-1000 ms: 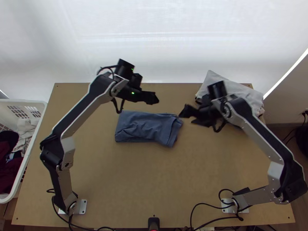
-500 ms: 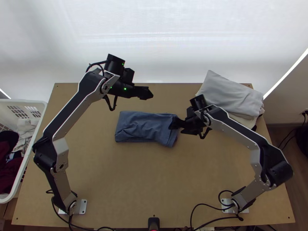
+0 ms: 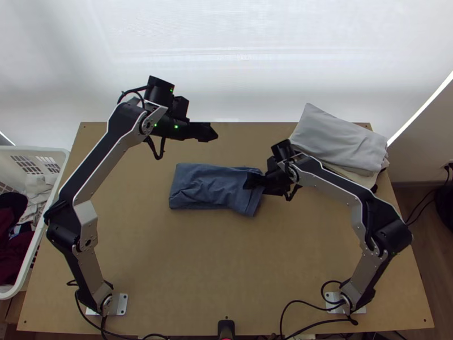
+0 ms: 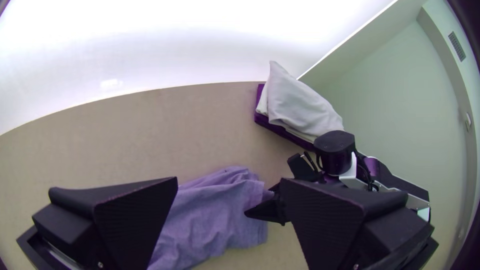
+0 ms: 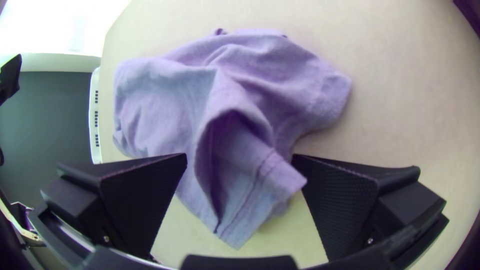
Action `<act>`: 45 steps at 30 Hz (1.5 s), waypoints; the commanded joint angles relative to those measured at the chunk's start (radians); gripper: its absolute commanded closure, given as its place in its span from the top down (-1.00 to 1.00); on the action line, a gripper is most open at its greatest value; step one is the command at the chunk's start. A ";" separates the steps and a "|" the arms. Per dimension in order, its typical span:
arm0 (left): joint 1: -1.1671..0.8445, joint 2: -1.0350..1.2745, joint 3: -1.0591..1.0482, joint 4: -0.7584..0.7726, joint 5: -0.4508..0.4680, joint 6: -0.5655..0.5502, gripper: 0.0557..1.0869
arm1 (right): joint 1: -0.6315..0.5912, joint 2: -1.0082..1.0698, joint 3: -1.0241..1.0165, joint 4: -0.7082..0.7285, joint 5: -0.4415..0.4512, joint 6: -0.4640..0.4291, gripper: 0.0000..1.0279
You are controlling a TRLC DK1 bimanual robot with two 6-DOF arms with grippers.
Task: Fold the t-shirt
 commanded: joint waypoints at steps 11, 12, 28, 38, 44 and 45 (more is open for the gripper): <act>0.029 -0.039 0.006 -0.005 -0.005 0.023 0.92 | 0.049 0.142 0.149 0.029 0.031 0.007 0.92; 0.033 -0.039 0.006 -0.005 -0.005 0.023 0.92 | 0.059 0.151 0.161 0.029 0.031 0.011 0.92; 0.053 -0.048 0.006 -0.012 -0.005 0.018 0.92 | 0.125 0.165 0.262 0.006 0.028 0.014 -0.73; 0.065 -0.061 0.006 -0.012 -0.005 0.017 0.92 | 0.045 0.059 0.333 -0.003 0.009 0.038 -0.94; 0.072 -0.064 0.007 -0.012 -0.005 0.017 0.92 | -0.035 0.017 0.449 -0.068 -0.032 0.061 -0.94; 0.072 -0.065 0.007 -0.012 -0.005 0.017 0.92 | -0.050 0.010 0.468 -0.068 -0.044 0.069 -0.94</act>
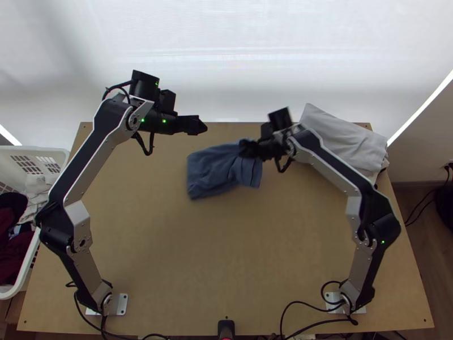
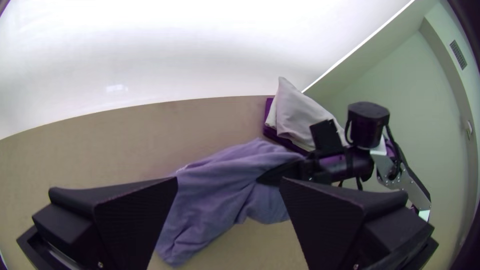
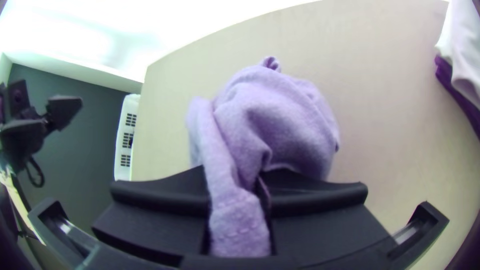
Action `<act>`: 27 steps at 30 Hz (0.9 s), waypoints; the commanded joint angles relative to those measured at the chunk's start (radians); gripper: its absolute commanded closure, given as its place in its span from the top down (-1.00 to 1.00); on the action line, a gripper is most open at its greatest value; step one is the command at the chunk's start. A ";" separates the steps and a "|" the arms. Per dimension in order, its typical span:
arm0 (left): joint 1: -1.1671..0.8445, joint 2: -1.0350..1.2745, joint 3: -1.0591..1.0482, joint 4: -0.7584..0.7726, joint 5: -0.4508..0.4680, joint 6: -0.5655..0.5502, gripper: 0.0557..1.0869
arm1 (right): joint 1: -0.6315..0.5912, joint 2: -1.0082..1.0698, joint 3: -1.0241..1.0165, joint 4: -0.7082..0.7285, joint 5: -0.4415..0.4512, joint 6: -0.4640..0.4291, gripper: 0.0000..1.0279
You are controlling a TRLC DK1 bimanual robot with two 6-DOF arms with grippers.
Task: Fold the t-shirt
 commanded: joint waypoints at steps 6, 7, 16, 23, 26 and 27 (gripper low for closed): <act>0.011 -0.038 0.006 -0.012 -0.005 0.008 0.93 | -0.138 -0.067 0.232 -0.047 -0.084 0.080 -0.94; 0.011 -0.038 0.006 -0.012 -0.005 0.008 0.93 | -0.153 -0.065 0.258 -0.050 -0.095 0.083 -0.94; 0.011 -0.037 0.007 -0.010 -0.005 0.011 0.92 | -0.290 -0.019 0.439 -0.082 -0.147 0.095 -0.94; 0.011 -0.035 0.007 -0.010 -0.005 0.011 0.93 | -0.415 0.034 0.594 -0.106 -0.201 0.114 -0.94; 0.014 -0.035 0.007 -0.009 -0.005 0.012 0.92 | -0.463 0.050 0.631 -0.106 -0.228 0.117 -0.94; 0.014 -0.035 0.007 -0.009 -0.005 0.012 0.93 | -0.477 0.053 0.636 -0.102 -0.236 0.117 -0.94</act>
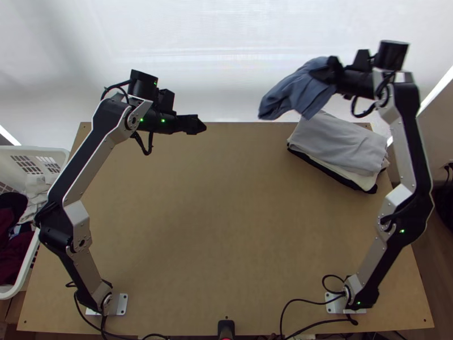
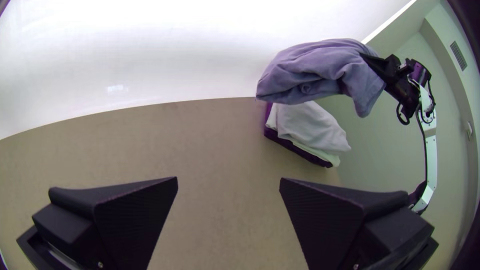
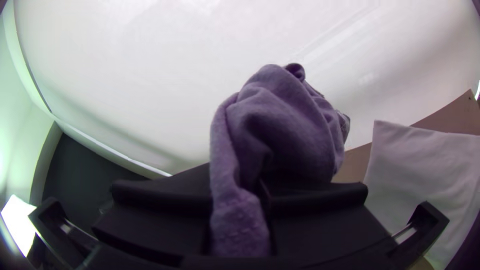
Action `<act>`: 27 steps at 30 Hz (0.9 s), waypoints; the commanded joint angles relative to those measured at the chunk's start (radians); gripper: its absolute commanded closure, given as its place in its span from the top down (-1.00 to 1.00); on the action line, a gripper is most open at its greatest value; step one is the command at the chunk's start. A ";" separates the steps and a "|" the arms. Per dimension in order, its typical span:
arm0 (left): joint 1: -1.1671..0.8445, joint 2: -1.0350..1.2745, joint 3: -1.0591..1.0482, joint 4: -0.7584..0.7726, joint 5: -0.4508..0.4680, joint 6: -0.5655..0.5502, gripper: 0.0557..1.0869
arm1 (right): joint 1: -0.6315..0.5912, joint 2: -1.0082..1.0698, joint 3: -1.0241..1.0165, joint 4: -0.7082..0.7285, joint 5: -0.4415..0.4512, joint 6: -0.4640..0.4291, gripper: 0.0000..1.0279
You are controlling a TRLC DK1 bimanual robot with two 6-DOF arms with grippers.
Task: Fold the t-shirt
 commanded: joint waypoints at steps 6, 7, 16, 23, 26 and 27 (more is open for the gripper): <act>0.005 -0.030 0.013 -0.006 -0.005 0.009 0.92 | -0.098 0.039 0.046 0.004 -0.054 0.020 -0.94; 0.005 -0.028 0.018 -0.006 -0.005 0.009 0.92 | -0.104 0.041 0.037 0.003 -0.056 0.020 -0.94; 0.010 -0.024 0.033 -0.009 -0.005 0.006 0.92 | -0.147 0.050 0.007 -0.079 -0.072 -0.001 -0.94; 0.021 -0.027 0.033 -0.017 -0.005 0.009 0.92 | -0.197 0.045 0.000 -0.200 -0.071 -0.055 -0.94; 0.021 -0.028 0.033 -0.017 -0.004 0.009 0.92 | -0.224 0.041 -0.015 -0.247 -0.069 -0.081 -0.94; 0.021 -0.028 0.033 -0.017 -0.004 0.009 0.93 | -0.235 0.036 -0.021 -0.263 -0.068 -0.095 -0.94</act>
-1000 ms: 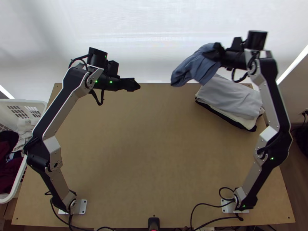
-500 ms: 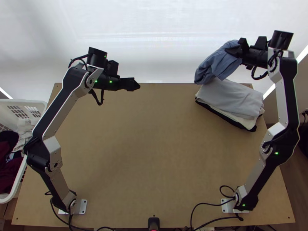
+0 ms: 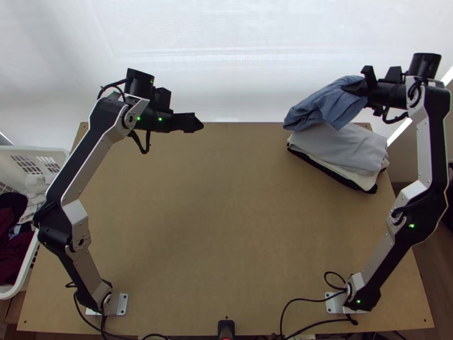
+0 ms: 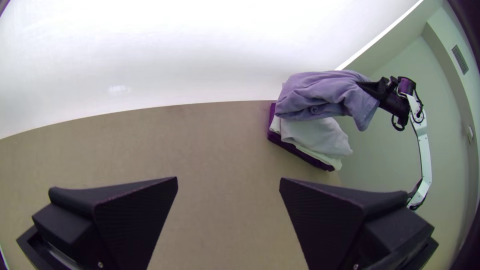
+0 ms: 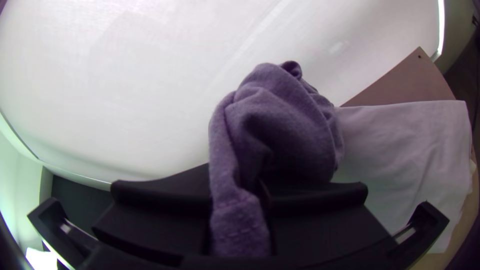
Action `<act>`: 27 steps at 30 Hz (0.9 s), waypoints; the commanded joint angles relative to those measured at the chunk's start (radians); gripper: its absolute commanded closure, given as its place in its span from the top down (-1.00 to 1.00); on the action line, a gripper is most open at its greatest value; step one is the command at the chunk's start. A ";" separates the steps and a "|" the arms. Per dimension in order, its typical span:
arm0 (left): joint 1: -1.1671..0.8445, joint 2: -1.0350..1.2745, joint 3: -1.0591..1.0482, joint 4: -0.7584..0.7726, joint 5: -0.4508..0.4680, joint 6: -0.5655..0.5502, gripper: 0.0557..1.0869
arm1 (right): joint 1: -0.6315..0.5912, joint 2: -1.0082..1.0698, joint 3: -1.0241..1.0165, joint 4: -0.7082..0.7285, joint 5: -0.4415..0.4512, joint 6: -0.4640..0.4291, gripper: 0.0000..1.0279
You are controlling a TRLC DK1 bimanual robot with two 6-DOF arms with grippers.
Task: Fold the t-shirt
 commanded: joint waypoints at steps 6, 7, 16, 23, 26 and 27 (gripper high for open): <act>0.001 -0.027 0.031 -0.014 -0.004 0.012 0.92 | -0.092 -0.023 -0.071 -0.096 0.021 -0.116 -0.94; 0.001 -0.027 0.032 -0.014 -0.004 0.012 0.92 | -0.104 -0.028 -0.077 -0.109 0.030 -0.133 -0.94; 0.001 -0.027 0.040 -0.014 -0.004 0.014 0.92 | -0.170 -0.035 -0.117 -0.164 0.075 -0.205 -0.94; 0.001 -0.024 0.045 -0.014 -0.004 0.018 0.92 | -0.186 -0.054 -0.194 -0.164 0.144 -0.231 0.36; 0.001 -0.024 0.046 -0.014 -0.004 0.018 0.92 | -0.193 -0.060 -0.206 -0.164 0.195 -0.259 0.80; 0.002 -0.024 0.046 -0.014 -0.004 0.020 0.92 | -0.200 -0.060 -0.206 -0.164 0.205 -0.266 0.86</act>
